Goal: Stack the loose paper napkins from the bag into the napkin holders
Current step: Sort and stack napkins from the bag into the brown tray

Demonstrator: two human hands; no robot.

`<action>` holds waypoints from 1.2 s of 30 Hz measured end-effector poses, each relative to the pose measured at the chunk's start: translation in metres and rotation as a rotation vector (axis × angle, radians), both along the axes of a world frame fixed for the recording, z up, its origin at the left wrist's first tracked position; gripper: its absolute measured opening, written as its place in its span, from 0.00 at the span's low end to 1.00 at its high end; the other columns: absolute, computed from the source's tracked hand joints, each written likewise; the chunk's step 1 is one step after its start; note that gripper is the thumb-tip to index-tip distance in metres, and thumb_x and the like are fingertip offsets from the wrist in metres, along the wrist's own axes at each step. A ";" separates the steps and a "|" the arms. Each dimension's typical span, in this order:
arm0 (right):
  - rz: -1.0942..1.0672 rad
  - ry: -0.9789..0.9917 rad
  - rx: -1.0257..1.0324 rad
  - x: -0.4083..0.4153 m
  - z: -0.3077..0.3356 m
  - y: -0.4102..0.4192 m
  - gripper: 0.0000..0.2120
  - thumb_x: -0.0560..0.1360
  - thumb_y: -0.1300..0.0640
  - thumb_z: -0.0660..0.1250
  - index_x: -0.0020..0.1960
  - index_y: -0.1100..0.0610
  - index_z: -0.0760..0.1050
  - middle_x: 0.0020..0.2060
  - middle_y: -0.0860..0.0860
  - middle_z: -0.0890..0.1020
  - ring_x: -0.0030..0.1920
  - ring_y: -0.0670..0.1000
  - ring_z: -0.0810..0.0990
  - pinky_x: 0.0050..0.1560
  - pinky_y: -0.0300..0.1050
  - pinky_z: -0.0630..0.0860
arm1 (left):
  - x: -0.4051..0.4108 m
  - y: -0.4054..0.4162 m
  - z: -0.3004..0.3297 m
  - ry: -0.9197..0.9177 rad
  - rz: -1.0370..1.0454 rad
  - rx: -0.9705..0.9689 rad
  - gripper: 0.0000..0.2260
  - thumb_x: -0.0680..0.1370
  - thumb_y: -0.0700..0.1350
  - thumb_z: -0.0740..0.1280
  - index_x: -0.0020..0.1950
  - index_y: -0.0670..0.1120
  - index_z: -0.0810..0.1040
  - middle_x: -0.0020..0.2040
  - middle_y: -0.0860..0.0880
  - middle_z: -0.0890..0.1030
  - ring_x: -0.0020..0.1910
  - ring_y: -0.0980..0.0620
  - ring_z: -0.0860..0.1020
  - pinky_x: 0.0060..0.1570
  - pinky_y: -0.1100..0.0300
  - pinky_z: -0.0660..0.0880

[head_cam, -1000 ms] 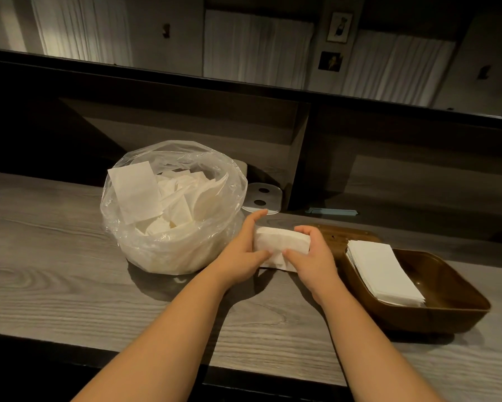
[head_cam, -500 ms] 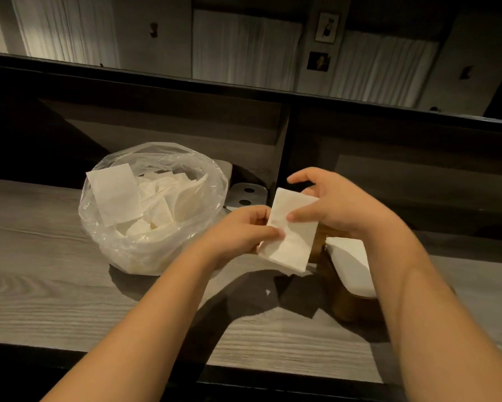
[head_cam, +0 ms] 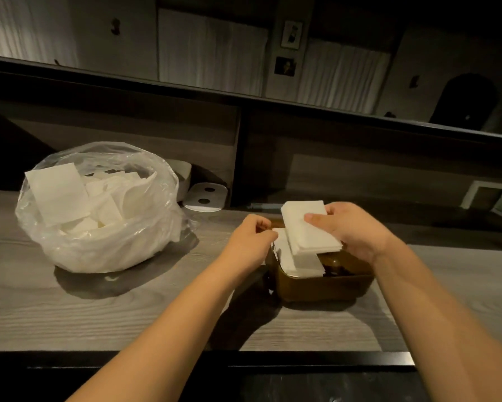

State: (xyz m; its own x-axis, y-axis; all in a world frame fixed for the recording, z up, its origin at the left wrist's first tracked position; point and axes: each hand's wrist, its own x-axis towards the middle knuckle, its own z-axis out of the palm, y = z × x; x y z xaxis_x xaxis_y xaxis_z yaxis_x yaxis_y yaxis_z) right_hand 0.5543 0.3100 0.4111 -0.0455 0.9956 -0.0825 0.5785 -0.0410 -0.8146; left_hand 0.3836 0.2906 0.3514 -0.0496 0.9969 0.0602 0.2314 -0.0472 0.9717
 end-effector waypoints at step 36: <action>-0.100 0.174 -0.313 -0.025 -0.017 0.016 0.33 0.79 0.37 0.58 0.78 0.52 0.56 0.73 0.57 0.67 0.68 0.61 0.71 0.69 0.58 0.70 | 0.033 -0.007 -0.024 0.261 -0.019 -0.042 0.32 0.83 0.52 0.57 0.81 0.55 0.41 0.81 0.50 0.42 0.80 0.45 0.42 0.76 0.38 0.47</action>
State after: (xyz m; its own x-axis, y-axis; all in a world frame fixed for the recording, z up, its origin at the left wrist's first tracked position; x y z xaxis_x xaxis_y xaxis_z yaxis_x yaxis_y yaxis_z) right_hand 0.5294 0.3262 0.3936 0.0108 0.9237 -0.3831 0.4130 -0.3530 -0.8395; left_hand 0.4165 0.2837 0.3272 -0.0190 0.9995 0.0267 0.4737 -0.0145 0.8806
